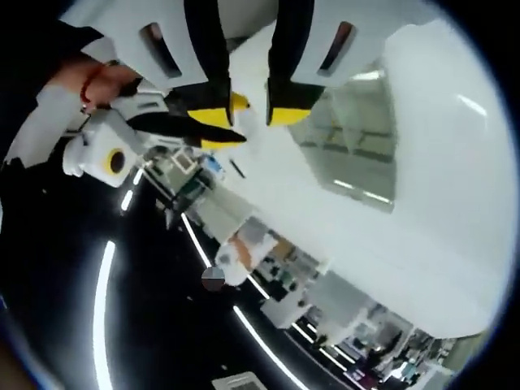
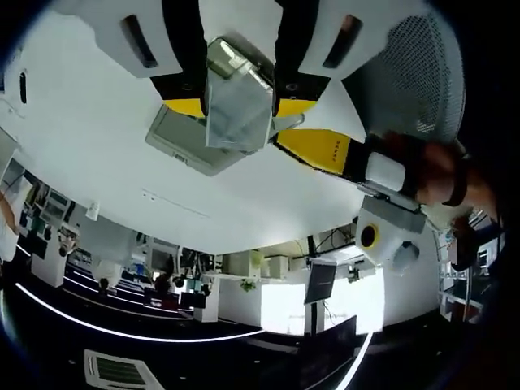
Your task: Insert the divider into the dual guide fixture by aligning both edges with the guide slots and pushing it downward to the bottom, including one-sided entry, uneven engagement, binding, and posture correction.
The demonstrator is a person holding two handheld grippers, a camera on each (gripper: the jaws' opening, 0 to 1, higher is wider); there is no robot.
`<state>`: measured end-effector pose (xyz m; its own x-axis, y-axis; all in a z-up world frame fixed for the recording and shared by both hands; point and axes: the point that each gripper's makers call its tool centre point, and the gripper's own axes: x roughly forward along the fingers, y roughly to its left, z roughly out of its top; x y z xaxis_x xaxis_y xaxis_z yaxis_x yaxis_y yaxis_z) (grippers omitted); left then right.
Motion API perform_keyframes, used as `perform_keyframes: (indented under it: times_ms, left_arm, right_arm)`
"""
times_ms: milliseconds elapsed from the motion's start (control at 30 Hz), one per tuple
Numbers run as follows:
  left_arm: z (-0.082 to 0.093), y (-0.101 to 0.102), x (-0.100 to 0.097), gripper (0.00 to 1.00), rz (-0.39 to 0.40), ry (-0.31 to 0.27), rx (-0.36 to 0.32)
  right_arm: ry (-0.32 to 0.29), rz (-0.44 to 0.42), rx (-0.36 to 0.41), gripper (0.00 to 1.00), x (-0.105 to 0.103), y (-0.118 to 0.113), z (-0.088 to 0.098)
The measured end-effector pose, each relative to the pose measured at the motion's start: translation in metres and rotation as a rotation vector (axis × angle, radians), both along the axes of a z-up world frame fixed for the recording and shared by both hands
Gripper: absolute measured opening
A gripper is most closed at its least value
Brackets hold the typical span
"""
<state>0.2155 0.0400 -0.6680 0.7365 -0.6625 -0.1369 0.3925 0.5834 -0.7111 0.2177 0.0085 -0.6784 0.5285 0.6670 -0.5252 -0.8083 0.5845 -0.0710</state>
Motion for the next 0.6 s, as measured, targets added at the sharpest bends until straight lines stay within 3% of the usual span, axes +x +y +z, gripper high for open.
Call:
perform_keyframes:
  times_ms: [167, 400, 600]
  left_arm:
    - [0.0061, 0.0016, 0.0063, 0.07, 0.019, 0.005, -0.052]
    - [0.0049, -0.0033, 0.0066, 0.02, 0.009, 0.011, -0.063]
    - [0.0054, -0.0055, 0.0001, 0.0, -0.031, -0.001, -0.03]
  right_arm:
    - [-0.012, 0.001, 0.008, 0.27, 0.0023, 0.0007, 0.0063]
    - [-0.023, -0.005, 0.022, 0.27, -0.002, 0.0036, 0.0123]
    - [0.016, -0.004, 0.039, 0.27, -0.0063, 0.0034, 0.0061]
